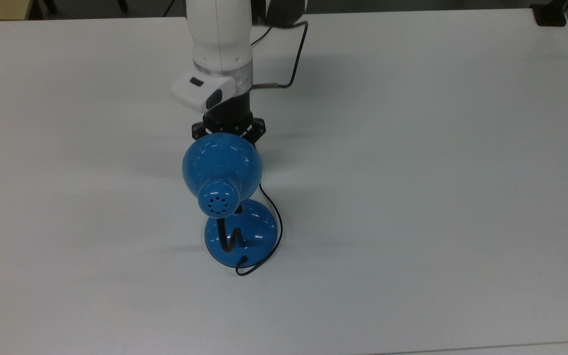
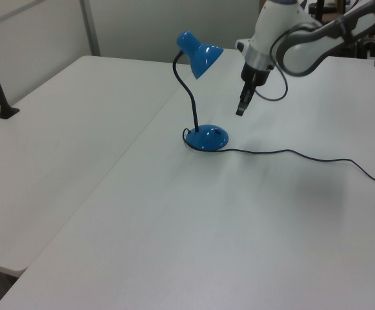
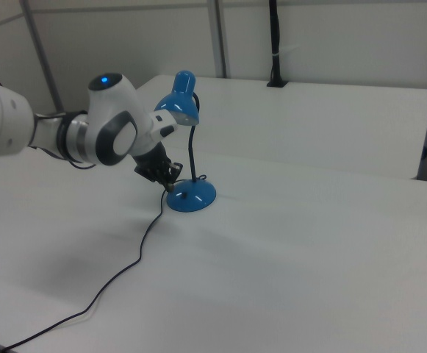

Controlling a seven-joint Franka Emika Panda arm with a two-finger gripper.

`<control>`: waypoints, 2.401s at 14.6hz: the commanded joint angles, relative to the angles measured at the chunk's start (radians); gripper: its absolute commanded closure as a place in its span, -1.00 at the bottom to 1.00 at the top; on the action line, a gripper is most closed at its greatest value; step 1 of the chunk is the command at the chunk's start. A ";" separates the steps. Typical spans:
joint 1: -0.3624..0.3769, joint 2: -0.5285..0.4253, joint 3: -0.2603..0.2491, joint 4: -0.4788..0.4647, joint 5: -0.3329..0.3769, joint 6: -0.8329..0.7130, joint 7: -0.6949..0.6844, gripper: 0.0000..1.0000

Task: Turn on the lamp
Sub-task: 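Lower the gripper fingertips onto the switch on the lamp base, then press down on the base switch with the gripper fingertips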

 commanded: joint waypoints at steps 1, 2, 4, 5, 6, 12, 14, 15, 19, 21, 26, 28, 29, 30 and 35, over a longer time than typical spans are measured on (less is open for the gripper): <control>0.006 0.066 -0.005 -0.003 0.019 0.158 0.031 1.00; 0.006 0.074 -0.003 -0.001 0.019 0.172 0.031 1.00; 0.006 0.103 -0.002 0.003 0.018 0.227 0.033 1.00; 0.006 0.117 0.000 0.003 0.018 0.257 0.031 1.00; 0.004 0.124 0.003 0.003 0.018 0.280 0.031 1.00; 0.001 0.167 0.005 0.029 0.004 0.334 0.020 1.00; 0.001 0.183 0.003 0.045 0.002 0.334 0.019 1.00; 0.000 0.183 0.005 0.046 0.002 0.334 0.019 1.00; 0.000 0.206 0.005 0.046 0.002 0.387 0.019 1.00; 0.000 0.206 0.005 0.046 0.002 0.389 0.017 1.00; 0.000 0.217 0.005 0.046 -0.013 0.390 0.017 1.00; -0.002 0.224 0.005 0.048 -0.019 0.390 0.017 1.00; -0.004 0.226 0.005 0.048 -0.027 0.392 0.019 1.00; -0.005 0.226 0.005 0.048 -0.030 0.392 0.017 1.00; -0.004 0.226 0.005 0.046 -0.035 0.390 0.017 1.00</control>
